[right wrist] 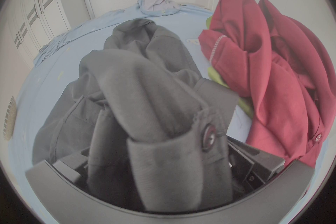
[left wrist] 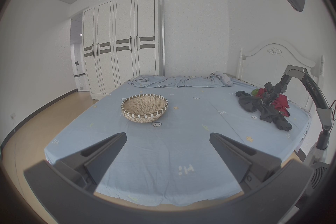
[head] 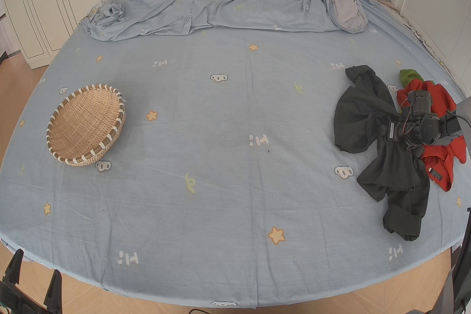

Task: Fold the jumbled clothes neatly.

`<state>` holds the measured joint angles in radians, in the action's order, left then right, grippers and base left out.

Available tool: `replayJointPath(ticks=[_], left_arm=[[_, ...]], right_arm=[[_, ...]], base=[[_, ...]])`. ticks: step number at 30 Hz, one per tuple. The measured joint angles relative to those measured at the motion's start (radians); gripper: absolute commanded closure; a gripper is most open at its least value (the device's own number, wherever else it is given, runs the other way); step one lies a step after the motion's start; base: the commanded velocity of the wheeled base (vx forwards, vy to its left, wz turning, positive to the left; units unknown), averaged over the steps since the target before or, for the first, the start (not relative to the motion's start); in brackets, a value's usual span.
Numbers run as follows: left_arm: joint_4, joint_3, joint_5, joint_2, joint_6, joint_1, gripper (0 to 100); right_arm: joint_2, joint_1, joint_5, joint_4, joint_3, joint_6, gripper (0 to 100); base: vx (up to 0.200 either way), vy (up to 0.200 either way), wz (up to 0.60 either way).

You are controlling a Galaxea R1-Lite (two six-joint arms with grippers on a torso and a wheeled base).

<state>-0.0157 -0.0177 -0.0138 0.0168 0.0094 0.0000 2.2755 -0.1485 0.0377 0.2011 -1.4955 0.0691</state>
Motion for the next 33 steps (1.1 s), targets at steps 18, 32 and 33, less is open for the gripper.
replayJointPath(ticks=[18, 32, 33], left_arm=[[-0.001, 0.001, 0.0, 0.0, 0.0, 0.0, 0], [-0.001, 0.0, 0.0, 0.0, 0.0, 0.0, 0], [0.0, 0.0, 0.0, 0.0, 0.0, 0.0, 0]], right_arm=[[-0.003, 0.033, 0.012, -0.162, -0.015, 0.015, 100], [-0.025, 0.04, 0.023, -0.217, -0.013, 0.017, 100], [-0.03, 0.041, 0.024, -0.232, -0.012, 0.018, 100]], base=[[0.0, 0.0, 0.0], [0.0, 0.0, 0.0], [0.0, 0.0, 0.0]])
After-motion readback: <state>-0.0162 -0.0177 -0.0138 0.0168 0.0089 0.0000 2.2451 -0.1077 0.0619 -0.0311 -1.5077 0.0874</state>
